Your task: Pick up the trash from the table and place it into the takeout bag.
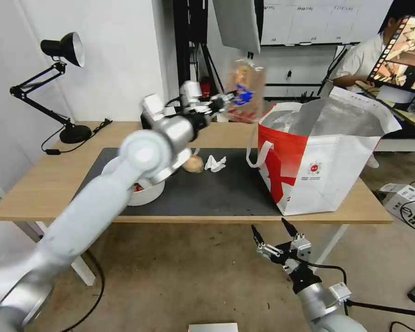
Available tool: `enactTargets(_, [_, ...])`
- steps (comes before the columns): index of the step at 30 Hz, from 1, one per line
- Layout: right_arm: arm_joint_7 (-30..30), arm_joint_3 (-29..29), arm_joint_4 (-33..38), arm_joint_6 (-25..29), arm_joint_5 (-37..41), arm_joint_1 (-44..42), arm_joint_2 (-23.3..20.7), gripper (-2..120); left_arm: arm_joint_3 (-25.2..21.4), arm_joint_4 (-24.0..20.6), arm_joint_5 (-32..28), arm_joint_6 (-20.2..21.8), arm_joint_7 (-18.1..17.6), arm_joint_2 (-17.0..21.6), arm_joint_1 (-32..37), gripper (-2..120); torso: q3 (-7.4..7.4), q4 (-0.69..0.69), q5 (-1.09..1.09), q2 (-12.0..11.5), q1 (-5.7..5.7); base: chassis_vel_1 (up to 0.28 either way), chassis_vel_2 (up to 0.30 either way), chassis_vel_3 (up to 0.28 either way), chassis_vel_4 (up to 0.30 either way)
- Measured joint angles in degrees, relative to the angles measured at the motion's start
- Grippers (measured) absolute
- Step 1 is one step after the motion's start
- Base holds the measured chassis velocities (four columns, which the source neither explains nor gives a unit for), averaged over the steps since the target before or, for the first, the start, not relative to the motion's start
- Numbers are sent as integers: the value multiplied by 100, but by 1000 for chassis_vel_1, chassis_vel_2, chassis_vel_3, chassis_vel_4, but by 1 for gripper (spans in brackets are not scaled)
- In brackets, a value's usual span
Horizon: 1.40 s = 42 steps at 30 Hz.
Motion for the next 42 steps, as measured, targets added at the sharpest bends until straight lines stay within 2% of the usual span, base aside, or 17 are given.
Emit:
enactTargets(2, [-3,-19,-26,7,-49,-16,49,100,183,320,132,-23,60,-255,-219,0,0,0,0,0,0,0,0,0,0])
enactTargets(3, [-3,-19,-26,7,-49,-16,49,100,183,320,132,-23,60,-255,-219,0,0,0,0,0,0,0,0,0,0])
enactTargets(5, [-6,-69,-56,11,-112,-28,139,100,423,733,375,-53,158,-556,-460,0,0,0,-1,0,0,0,0,0,0])
enactTargets(9, [-11,-144,-106,12,-164,-30,199,100,737,1088,812,-61,309,-797,-668,0,0,0,-1,0,0,0,0,0,0])
enactTargets(10, [-11,-144,-106,12,-164,-30,199,100,737,1088,812,-61,309,-797,-668,0,0,0,-1,0,0,0,0,0,0])
enactTargets(13, [-13,-172,-126,12,-170,-31,222,100,1066,1355,1612,-83,493,-961,-796,0,0,0,-1,0,0,0,0,0,0])
enactTargets(14, [-13,-172,-126,12,-170,-31,222,100,1066,1355,1612,-83,493,-961,-796,0,0,0,-1,0,0,0,0,0,0])
enactTargets(17, [-14,-175,-139,12,-170,-31,220,100,1292,1532,2247,-97,588,-1060,-915,0,-1,0,-1,0,0,0,0,0,0])
enactTargets(21, [-19,-191,-165,12,-169,-31,217,100,1491,1646,2544,-98,619,-1117,-1035,0,0,0,-1,0,0,0,0,0,0])
enactTargets(34, [-22,-276,-166,17,-88,-37,210,100,1846,1643,2578,-71,668,-1066,-1042,1,0,0,-2,0,0,0,0,0,0])
enactTargets(37, [-22,-297,-145,12,-75,-37,192,100,1868,1628,2487,-56,680,-1067,-1037,9,0,0,-2,0,0,0,0,0,0])
enactTargets(39, [-16,-303,-141,2,-38,-28,189,100,1902,1604,2360,-32,690,-1055,-1037,21,-1,1,-2,0,0,0,0,0,0])
enactTargets(40, [-16,-303,-141,2,-38,-28,189,100,1902,1604,2360,-32,690,-1055,-1037,21,-1,1,-2,0,0,0,0,0,0])
enactTargets(42, [-15,-312,-140,-7,-14,-28,201,100,1913,1595,2234,-23,690,-1054,-1033,29,-1,1,-2,0,0,0,0,0,0])
